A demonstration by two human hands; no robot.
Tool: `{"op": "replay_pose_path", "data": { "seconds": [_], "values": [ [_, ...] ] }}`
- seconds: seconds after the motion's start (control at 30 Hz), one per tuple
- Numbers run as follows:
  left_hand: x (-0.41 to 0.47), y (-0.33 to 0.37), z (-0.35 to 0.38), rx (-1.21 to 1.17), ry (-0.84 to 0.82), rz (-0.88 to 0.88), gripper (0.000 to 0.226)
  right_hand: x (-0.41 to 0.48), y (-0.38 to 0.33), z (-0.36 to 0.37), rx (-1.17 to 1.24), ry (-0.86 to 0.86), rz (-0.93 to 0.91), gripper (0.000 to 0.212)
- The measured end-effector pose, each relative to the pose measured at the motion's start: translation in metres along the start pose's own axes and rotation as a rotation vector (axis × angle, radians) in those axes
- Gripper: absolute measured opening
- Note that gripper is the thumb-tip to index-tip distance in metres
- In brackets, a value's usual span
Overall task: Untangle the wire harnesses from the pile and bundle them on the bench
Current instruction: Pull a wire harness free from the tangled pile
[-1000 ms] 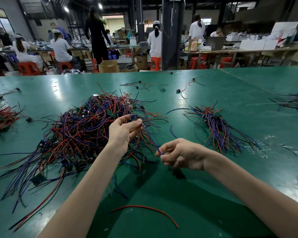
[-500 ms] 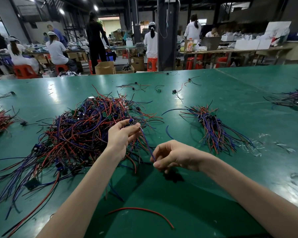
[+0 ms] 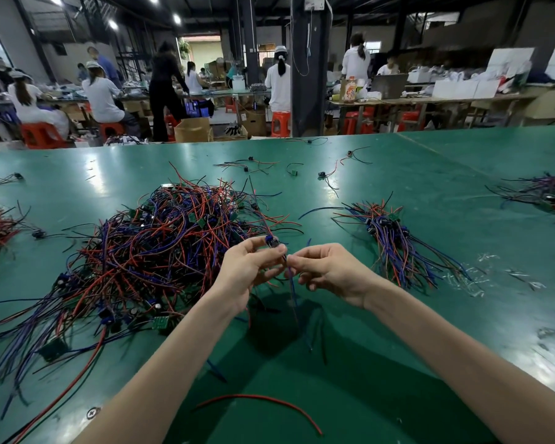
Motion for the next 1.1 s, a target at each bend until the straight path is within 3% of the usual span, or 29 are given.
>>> {"op": "replay_pose_path", "data": {
  "seconds": [0.23, 0.37, 0.53, 0.67, 0.83, 0.9, 1.03, 1.1],
  "values": [
    [0.000, -0.006, 0.005, 0.051, -0.023, 0.015, 0.036, 0.001, -0.001, 0.000, 0.056, 0.092, -0.081, 0.008],
    [-0.003, -0.002, 0.008, 0.066, -0.121, 0.058, 0.032, -0.001, -0.011, -0.007, 0.079, 0.150, -0.104, 0.012],
    [-0.003, -0.004, 0.008, 0.110, -0.135, 0.051, 0.031, 0.005, -0.061, -0.052, 0.124, 0.334, -0.172, 0.005],
    [-0.002, -0.003, 0.002, 0.098, -0.086, 0.037, 0.026, 0.017, -0.089, -0.114, 0.016, 0.490, -0.022, 0.006],
    [0.001, -0.003, 0.002, 0.150, -0.033, 0.036, 0.018, 0.027, -0.076, -0.168, -0.337, 0.710, 0.176, 0.017],
    [-0.001, -0.002, 0.003, 0.312, 0.044, 0.142, 0.013, 0.032, -0.069, -0.175, -0.435, 0.772, 0.159, 0.022],
    [-0.013, 0.003, 0.008, 1.069, 0.245, 0.693, 0.018, 0.036, -0.065, -0.168, -0.718, 0.878, 0.084, 0.013],
    [-0.019, 0.005, 0.011, 1.185, 0.236, 0.799, 0.018, 0.032, -0.063, -0.153, -0.957, 0.932, 0.039, 0.011]
  ]
}}
Point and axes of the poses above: each hand's wrist, its own x-axis towards the middle knuckle, its own z-axis out of the palm, y = z × x, the point moved 3 cm from there along x, towards the middle knuckle, and after that the axes turned 15 degrees about x, right-handed, at the moved point
